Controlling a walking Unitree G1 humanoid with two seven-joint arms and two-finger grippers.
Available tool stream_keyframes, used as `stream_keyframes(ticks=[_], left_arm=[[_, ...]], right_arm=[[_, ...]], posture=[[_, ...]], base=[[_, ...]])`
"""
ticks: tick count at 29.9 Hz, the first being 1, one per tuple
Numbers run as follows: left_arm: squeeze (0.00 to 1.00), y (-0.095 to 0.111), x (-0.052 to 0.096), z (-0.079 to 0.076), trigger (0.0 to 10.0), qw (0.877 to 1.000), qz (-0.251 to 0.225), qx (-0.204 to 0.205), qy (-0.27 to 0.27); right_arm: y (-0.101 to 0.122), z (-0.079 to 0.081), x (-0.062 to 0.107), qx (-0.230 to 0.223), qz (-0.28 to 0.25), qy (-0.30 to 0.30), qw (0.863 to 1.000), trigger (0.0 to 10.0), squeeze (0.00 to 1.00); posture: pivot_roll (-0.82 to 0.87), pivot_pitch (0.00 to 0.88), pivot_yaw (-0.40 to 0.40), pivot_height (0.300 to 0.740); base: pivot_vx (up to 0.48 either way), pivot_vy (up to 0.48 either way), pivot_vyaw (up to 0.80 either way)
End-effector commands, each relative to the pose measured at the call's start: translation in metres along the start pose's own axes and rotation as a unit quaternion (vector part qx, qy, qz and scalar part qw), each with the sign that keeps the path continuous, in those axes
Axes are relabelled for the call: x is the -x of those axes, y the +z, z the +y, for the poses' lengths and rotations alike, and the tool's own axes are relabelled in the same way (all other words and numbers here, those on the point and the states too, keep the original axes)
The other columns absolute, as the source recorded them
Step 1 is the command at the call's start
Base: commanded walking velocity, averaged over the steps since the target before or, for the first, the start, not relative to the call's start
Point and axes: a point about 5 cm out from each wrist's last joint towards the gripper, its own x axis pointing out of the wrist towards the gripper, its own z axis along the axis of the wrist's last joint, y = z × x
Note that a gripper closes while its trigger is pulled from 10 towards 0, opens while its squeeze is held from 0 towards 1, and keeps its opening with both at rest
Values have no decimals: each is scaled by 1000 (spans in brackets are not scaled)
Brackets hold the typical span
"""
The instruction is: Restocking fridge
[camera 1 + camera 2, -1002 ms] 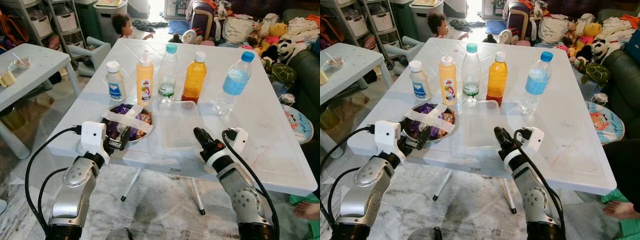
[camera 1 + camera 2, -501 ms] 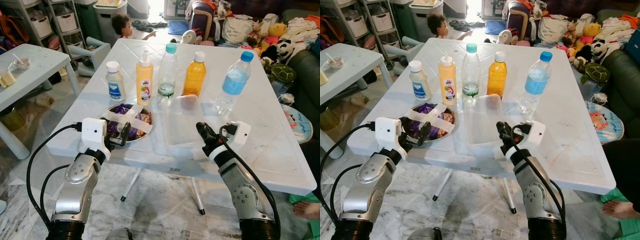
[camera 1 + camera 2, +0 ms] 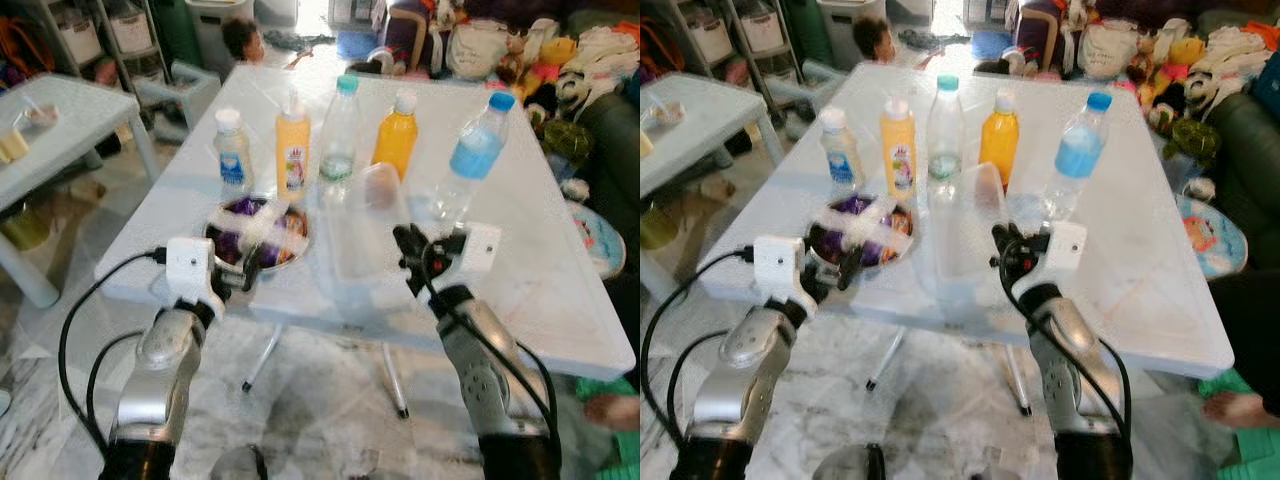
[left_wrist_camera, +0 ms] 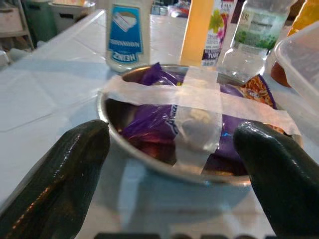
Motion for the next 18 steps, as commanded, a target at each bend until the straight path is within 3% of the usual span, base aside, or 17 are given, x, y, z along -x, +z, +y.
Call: stream_keyframes(ticks=[1, 2, 3, 6, 7, 8, 12, 16, 18], left_arm=[[0, 1, -1, -2, 10000, 1000, -1, -4, -4], [0, 1, -1, -2, 10000, 1000, -1, -4, -4], [0, 1, -2, -3, 10000, 1000, -1, -4, -3], [0, 1, -2, -2, 10000, 1000, -1, -4, -2], [0, 0, -1, -2, 10000, 1000, 1, -4, -1], [0, -2, 0, -2, 10000, 1000, 5, -3, 0], [0, -3, 1, -2, 10000, 1000, 7, -3, -1], [0, -4, 1, -3, 10000, 1000, 8, -4, -1], [0, -5, 3, -3, 10000, 1000, 12, -4, -2]], right_arm=[[-1, -2, 2, 6, 2, -4, 1000, 10000, 0], [-1, -2, 2, 6, 2, -4, 1000, 10000, 0], [-1, -1, 1, 2, -1, 1, 1000, 6392, 0], [-1, 0, 1, 1, -2, 2, 1000, 6392, 0], [-2, 0, 2, 0, 0, 1, 1000, 4471, 0], [-4, -1, 3, 3, 7, -4, 1000, 10000, 0], [-6, -2, 3, 8, 9, -8, 1000, 10000, 0], [-7, -3, 2, 12, 12, -13, 1000, 10000, 0], [-9, -1, 2, 60, 14, -13, 998, 10000, 0]], posture=[[-28, 0, -24, 740], [-28, 0, -24, 740], [-26, 0, -26, 740], [-26, 0, -26, 740], [-24, 0, -26, 740], [-23, 0, -27, 740], [-21, 0, -27, 740], [-19, 0, -26, 740], [-19, 0, -22, 740]], base=[[-307, 0, 0], [-307, 0, 0], [300, 0, 0], [300, 0, 0], [0, 0, 0], [0, 0, 0], [0, 0, 0], [-315, 0, 0], [0, 0, 0]])
